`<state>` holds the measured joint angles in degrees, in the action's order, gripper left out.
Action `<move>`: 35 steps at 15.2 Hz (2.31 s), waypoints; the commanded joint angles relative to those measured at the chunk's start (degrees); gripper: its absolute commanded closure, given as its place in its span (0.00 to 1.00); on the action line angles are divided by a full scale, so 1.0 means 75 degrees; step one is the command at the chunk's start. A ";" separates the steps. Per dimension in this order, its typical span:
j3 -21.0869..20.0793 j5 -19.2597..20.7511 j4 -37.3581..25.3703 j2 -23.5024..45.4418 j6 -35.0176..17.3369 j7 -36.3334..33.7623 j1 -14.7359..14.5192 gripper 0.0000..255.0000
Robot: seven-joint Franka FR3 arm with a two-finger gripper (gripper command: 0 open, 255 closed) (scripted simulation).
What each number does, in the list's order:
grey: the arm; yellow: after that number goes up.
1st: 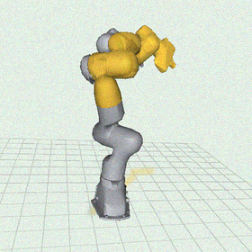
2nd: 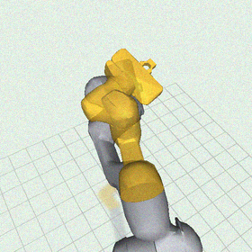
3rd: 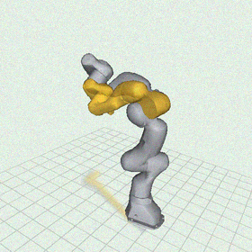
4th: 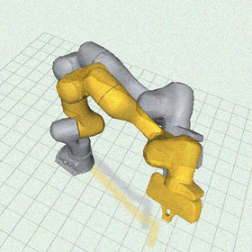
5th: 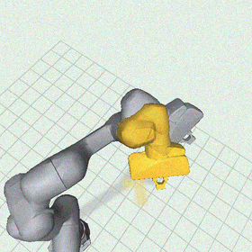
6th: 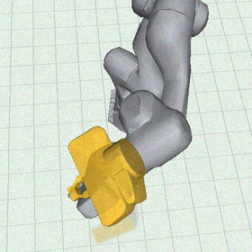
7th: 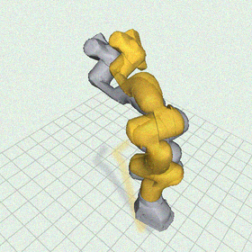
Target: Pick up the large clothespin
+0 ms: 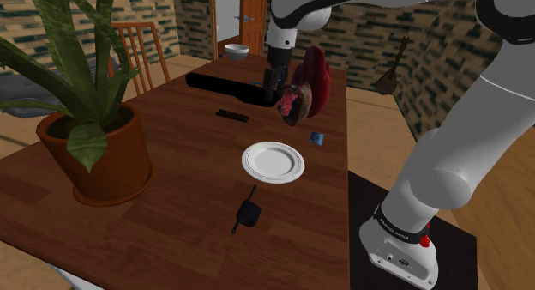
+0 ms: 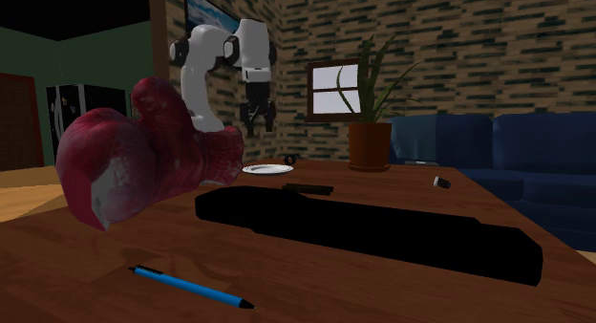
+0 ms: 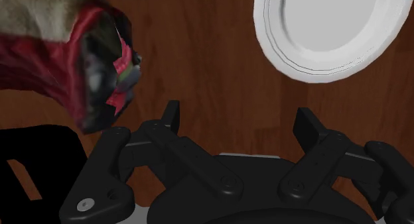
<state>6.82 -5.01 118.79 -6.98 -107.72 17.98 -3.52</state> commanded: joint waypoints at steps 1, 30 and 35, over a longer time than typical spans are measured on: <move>0.0003 -0.0041 -0.0373 0.0573 -0.0222 0.0181 -0.0026 0.00; -0.0231 -0.0290 -0.4349 0.5342 -0.1173 0.1277 0.0057 1.00; -0.0230 -0.0288 -0.4350 0.5326 -0.1157 0.1275 0.0055 1.00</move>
<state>5.08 -7.18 86.17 33.00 -116.47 27.55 -3.11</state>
